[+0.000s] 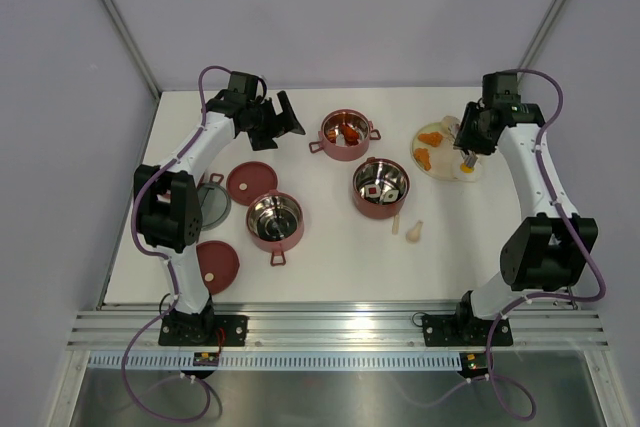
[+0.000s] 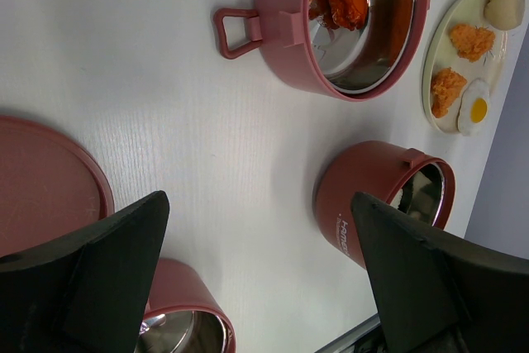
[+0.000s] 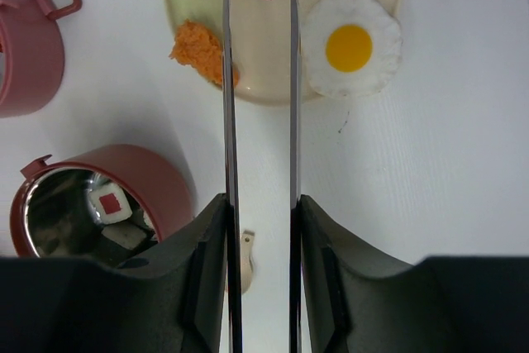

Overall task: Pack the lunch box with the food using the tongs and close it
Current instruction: Pick up the fake food from the plate, then place the fake food in the packing box.

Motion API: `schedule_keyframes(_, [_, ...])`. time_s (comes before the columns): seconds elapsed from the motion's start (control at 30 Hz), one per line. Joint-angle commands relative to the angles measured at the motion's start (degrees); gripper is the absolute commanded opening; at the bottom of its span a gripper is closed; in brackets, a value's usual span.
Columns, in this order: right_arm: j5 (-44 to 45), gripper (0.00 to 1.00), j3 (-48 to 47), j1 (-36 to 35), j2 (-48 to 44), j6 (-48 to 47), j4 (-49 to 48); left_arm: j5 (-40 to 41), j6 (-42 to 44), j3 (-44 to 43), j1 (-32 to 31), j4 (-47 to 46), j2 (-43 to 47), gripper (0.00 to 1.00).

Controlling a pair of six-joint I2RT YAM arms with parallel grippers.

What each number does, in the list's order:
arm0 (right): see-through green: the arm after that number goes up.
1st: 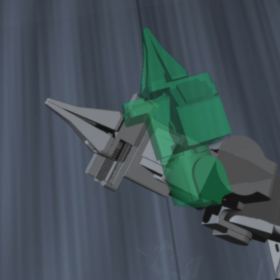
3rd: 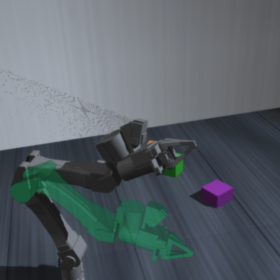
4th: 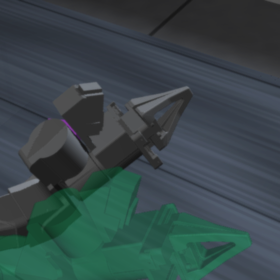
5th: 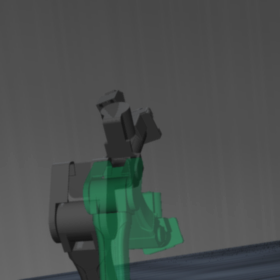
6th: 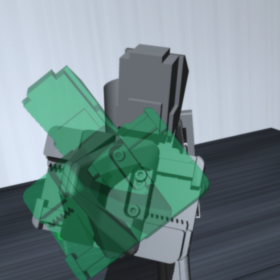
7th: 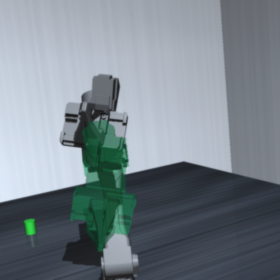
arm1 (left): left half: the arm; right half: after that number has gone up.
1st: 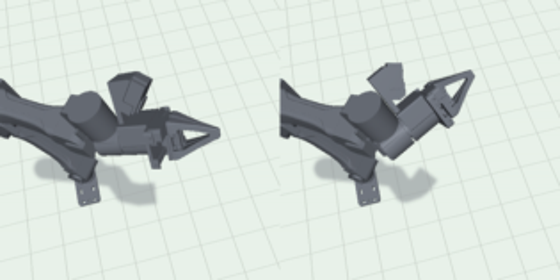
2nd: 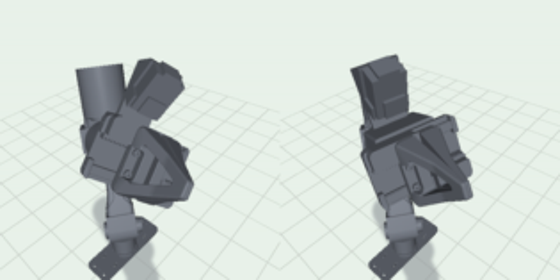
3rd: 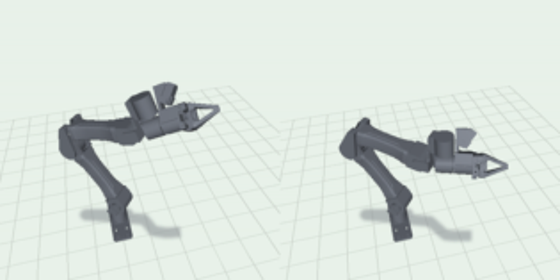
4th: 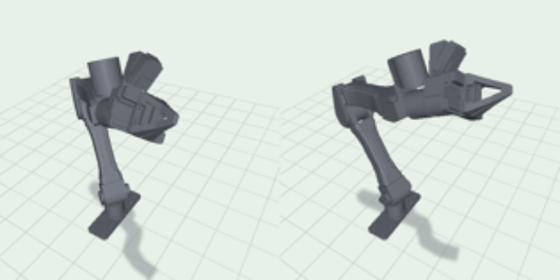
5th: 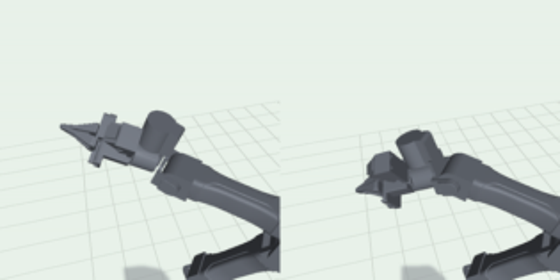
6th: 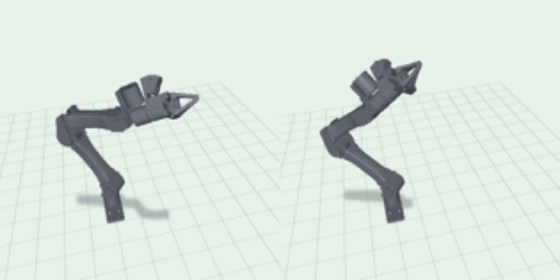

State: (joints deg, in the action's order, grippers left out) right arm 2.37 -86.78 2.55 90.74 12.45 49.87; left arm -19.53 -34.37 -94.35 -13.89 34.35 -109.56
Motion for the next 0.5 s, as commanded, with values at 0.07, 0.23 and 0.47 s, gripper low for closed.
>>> schedule_keyframes(0.07, [0.2,0.32,-7.7,-6.3,0.6,0.6,2.1,-1.2,0.4,0.3,-0.3,-1.7,1.0,0.96])
schedule_keyframes(0.23, [1.0,0.32,-14.0,-13.1,4.7,1.4,2.5,0.2,-0.2,0.6,-0.3,-1.3,1.7,0.96])
schedule_keyframes(0.47, [1.0,0.32,-23.2,-22.8,14.0,2.1,3.1,3.4,-0.4,3.0,0.9,-0.1,5.5,0.96])
